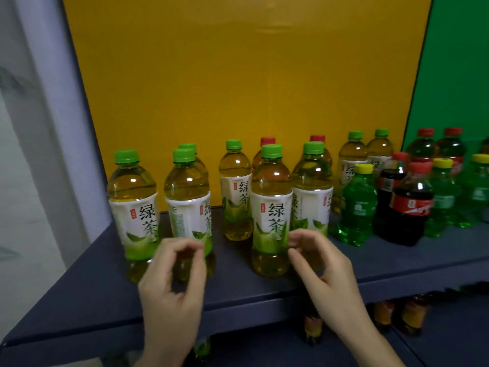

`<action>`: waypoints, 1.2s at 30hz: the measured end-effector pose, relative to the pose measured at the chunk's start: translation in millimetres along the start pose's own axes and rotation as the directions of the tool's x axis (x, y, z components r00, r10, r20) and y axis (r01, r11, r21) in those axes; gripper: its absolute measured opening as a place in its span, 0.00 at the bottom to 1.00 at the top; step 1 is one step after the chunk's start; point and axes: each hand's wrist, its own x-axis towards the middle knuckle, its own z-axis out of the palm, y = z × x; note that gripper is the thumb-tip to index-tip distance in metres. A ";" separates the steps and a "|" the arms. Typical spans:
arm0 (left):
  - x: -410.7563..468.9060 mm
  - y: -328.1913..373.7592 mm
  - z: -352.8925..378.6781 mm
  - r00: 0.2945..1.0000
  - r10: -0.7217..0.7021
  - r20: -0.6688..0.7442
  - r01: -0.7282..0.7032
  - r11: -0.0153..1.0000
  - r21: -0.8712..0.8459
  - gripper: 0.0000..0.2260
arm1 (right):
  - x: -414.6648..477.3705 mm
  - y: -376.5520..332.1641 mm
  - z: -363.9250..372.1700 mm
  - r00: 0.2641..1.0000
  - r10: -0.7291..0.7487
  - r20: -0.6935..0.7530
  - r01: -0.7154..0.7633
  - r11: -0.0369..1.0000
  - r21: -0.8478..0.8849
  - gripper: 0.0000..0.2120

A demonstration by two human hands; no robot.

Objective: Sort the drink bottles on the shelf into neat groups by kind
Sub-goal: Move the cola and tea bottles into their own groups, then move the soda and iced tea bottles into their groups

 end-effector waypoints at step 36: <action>-9.4 50.5 152.7 0.997 -0.081 0.007 0.079 0.989 0.123 0.05 | 47.7 81.5 -41.5 0.966 -0.018 0.259 0.003 0.998 0.062 0.15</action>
